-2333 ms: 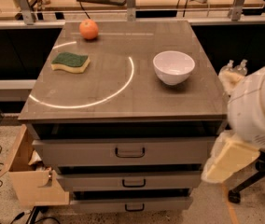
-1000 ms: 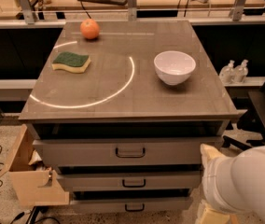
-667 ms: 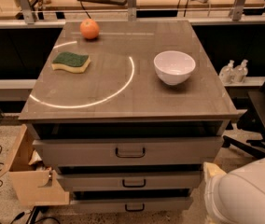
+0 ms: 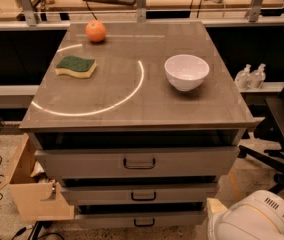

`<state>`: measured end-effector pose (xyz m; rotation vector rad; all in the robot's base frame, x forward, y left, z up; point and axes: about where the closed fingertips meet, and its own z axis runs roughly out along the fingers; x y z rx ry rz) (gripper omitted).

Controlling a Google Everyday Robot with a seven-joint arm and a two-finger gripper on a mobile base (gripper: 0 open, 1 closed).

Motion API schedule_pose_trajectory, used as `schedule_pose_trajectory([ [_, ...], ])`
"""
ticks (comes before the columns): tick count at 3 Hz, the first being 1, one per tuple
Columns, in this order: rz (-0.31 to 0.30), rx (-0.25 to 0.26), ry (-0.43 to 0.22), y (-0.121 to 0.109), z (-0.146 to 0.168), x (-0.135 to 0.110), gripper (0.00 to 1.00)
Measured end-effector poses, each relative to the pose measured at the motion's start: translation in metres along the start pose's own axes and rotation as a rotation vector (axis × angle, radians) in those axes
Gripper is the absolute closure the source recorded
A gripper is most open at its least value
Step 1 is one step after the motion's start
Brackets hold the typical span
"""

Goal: Open middle drawer

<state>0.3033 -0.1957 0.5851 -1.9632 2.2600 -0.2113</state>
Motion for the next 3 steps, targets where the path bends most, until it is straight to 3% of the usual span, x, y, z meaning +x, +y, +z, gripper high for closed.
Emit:
schedule_pose_trajectory([
  [1, -0.053, -0.055, -0.065, 0.026, 0.051, -0.043, 0.00],
  [2, -0.054, -0.055, -0.065, 0.026, 0.051, -0.043, 0.00],
  [3, -0.085, -0.056, -0.066, 0.011, 0.062, -0.057, 0.00],
])
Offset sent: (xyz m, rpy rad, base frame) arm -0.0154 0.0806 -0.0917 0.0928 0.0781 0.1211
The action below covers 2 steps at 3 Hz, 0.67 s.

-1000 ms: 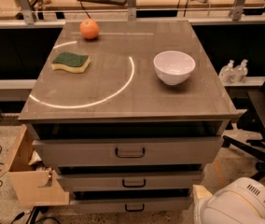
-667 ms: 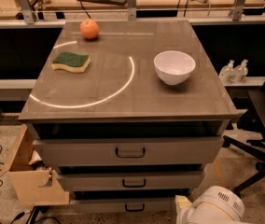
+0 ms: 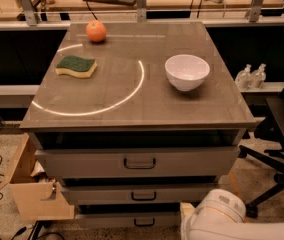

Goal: Open middle drawer

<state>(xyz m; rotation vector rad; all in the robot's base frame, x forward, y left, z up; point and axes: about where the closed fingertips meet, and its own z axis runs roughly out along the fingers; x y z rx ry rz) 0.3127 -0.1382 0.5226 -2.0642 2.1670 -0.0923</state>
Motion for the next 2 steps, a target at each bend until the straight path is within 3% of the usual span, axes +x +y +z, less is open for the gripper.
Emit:
schedule_pose_trajectory([
  [2, -0.061, -0.016, -0.019, -0.039, 0.041, -0.042, 0.00],
])
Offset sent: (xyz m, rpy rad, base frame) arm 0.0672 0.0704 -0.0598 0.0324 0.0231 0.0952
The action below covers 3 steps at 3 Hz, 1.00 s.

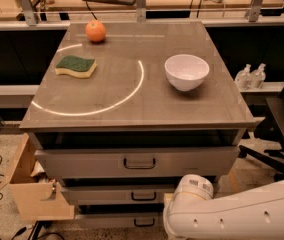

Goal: Open middle drawer

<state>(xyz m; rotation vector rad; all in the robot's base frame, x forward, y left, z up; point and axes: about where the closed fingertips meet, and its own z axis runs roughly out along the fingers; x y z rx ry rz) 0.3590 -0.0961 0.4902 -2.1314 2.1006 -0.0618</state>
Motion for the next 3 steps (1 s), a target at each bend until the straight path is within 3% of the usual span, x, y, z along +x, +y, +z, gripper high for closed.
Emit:
schedule_pose_trajectory([
  [3, -0.067, -0.029, -0.106, -0.011, 0.045, -0.057, 0.00],
])
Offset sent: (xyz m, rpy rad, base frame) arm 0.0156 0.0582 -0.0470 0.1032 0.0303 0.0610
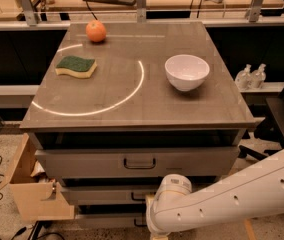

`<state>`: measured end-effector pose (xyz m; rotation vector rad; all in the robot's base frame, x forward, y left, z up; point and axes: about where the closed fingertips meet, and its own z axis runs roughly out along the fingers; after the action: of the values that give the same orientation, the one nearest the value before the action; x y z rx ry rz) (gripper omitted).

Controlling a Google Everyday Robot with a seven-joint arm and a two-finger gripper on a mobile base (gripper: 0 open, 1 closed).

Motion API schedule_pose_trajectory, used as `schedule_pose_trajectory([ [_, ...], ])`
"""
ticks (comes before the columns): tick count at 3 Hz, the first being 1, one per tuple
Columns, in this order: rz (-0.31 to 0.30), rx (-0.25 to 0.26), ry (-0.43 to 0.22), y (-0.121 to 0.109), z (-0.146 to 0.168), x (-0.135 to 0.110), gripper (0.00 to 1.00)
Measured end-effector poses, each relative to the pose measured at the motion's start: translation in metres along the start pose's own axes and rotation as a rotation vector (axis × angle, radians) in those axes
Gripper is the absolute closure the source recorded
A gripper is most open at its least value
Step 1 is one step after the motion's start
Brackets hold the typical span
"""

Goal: Open middle drawer

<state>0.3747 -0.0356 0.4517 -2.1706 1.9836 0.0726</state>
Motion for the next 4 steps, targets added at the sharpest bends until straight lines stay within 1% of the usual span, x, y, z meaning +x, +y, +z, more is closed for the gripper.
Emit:
schedule_pose_trajectory([
  [1, -0.043, -0.004, -0.011, -0.004, 0.009, -0.016, 0.00],
  [2, -0.079, -0.007, -0.008, -0.006, 0.017, -0.027, 0.00],
  [3, -0.101, -0.016, 0.015, -0.008, 0.027, -0.034, 0.00],
  [4, -0.108, -0.021, 0.041, -0.009, 0.036, -0.035, 0.00],
])
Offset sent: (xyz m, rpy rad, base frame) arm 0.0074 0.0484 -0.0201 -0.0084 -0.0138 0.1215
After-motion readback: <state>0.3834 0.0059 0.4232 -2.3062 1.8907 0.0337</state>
